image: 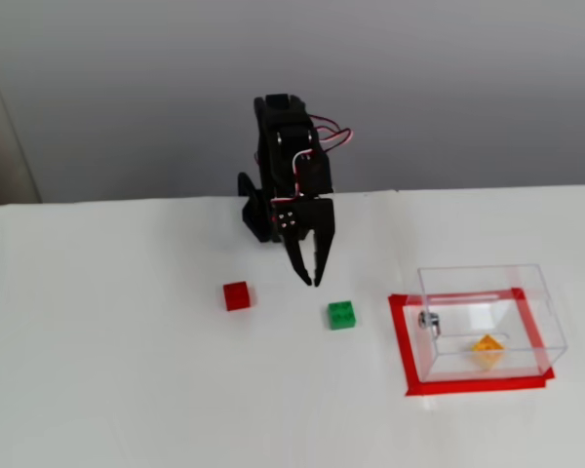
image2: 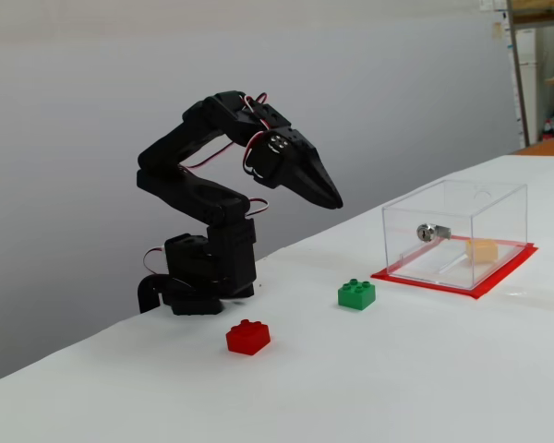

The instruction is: Pick the yellow lego brick and place it into the transparent box

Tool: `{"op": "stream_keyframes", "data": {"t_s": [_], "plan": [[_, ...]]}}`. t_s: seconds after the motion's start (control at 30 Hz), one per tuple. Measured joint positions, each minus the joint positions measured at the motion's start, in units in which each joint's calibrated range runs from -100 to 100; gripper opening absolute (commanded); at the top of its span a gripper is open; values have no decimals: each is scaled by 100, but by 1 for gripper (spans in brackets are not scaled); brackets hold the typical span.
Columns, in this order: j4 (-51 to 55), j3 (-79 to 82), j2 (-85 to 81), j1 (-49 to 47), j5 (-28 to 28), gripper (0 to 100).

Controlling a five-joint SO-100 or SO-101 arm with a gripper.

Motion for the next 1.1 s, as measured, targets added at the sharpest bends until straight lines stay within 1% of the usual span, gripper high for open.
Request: {"op": "stream_keyframes", "data": {"t_s": [0.23, 0.5, 0.67, 1.1], "plan": [[0, 856, -761, 363, 39, 2], [0, 1827, -1387, 427, 24, 2], [-9, 2065, -1725, 417, 24, 2], [-9, 3292, -2571, 630, 24, 2]]}}
